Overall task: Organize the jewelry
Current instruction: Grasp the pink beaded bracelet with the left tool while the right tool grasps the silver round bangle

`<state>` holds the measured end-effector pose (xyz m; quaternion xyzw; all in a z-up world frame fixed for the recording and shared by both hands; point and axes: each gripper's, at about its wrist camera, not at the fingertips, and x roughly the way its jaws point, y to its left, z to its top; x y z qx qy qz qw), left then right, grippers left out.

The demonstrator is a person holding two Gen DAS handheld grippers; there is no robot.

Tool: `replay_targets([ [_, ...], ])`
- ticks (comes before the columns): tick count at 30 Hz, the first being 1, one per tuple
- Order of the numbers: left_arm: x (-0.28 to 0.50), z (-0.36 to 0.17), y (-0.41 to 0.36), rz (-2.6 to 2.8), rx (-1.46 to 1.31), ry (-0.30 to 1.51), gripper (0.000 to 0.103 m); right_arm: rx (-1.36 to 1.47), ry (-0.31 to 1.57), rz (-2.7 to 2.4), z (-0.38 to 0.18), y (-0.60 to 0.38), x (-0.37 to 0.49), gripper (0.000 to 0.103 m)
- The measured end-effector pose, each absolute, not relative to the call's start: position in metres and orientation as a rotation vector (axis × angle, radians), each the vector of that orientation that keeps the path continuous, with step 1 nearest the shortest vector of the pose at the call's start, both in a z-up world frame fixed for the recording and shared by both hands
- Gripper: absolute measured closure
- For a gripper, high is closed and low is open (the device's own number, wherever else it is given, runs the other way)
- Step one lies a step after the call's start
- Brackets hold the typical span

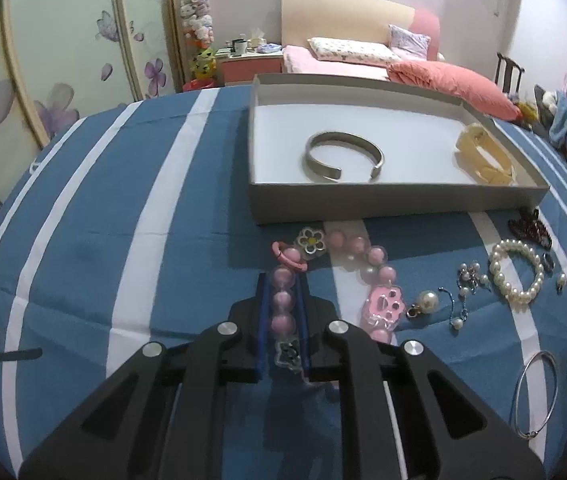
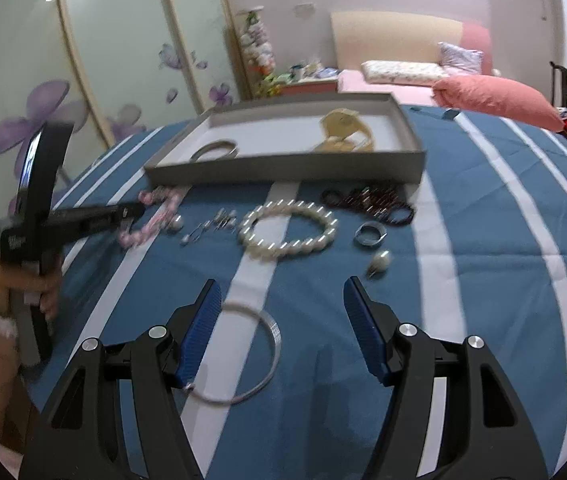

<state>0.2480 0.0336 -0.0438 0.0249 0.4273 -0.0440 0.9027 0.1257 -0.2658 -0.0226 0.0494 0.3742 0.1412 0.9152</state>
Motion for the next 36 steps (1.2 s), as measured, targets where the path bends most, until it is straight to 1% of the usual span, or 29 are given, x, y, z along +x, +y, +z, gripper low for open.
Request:
replay_targets([
  [3,0.244,-0.040,0.040,-0.081,0.043,0.862,0.090,0.078,0.796,0.325,-0.028,-0.256,0.120,0.032],
  [5,0.241,-0.035,0.044,-0.077,0.037,0.850,0.090,0.058,0.808,0.339,-0.030,-0.248,0.118,0.024],
  [9,0.235,-0.025,0.050,-0.073,0.015,0.820,0.090,0.005,0.832,0.341,-0.033,-0.234,0.116,0.016],
  [13,0.229,-0.012,0.054,-0.075,-0.003,0.787,0.090,-0.077,0.866,0.306,-0.038,-0.223,0.119,0.015],
  [36,0.226,-0.006,0.052,-0.095,-0.005,0.778,0.090,-0.119,0.894,0.296,-0.042,-0.216,0.124,0.015],
])
